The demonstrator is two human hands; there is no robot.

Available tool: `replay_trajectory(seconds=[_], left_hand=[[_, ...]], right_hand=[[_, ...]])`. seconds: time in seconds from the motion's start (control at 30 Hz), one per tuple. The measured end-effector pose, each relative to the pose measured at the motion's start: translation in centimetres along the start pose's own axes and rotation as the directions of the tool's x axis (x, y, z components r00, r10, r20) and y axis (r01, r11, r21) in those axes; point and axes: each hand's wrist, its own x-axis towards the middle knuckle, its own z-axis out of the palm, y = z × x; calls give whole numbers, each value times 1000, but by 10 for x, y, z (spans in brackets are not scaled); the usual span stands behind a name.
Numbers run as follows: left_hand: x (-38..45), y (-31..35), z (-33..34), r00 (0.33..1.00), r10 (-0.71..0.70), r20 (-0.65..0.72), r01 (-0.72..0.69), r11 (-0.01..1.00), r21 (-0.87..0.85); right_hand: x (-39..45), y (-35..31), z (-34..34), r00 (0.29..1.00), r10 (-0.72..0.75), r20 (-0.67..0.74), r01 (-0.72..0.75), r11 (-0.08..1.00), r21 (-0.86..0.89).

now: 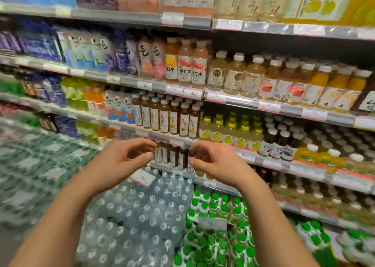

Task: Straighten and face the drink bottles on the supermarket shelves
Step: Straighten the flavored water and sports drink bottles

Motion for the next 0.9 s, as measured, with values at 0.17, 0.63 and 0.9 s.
replay_trajectory(seconds=[0.17,0.63,0.9], left_hand=[[-61,-54,-41,994,-109,-16,110,993,35],[-146,-142,-149,957,-254,-138,264,962,62],[-123,-189,-191,955,-272,-116,283,955,87]], right_hand=[[7,-66,64,992,0,127,3,1000,-20],[91,-205,135,937,-189,293,200,980,-5],[161,-231,174,927,-220,304,219,975,37]])
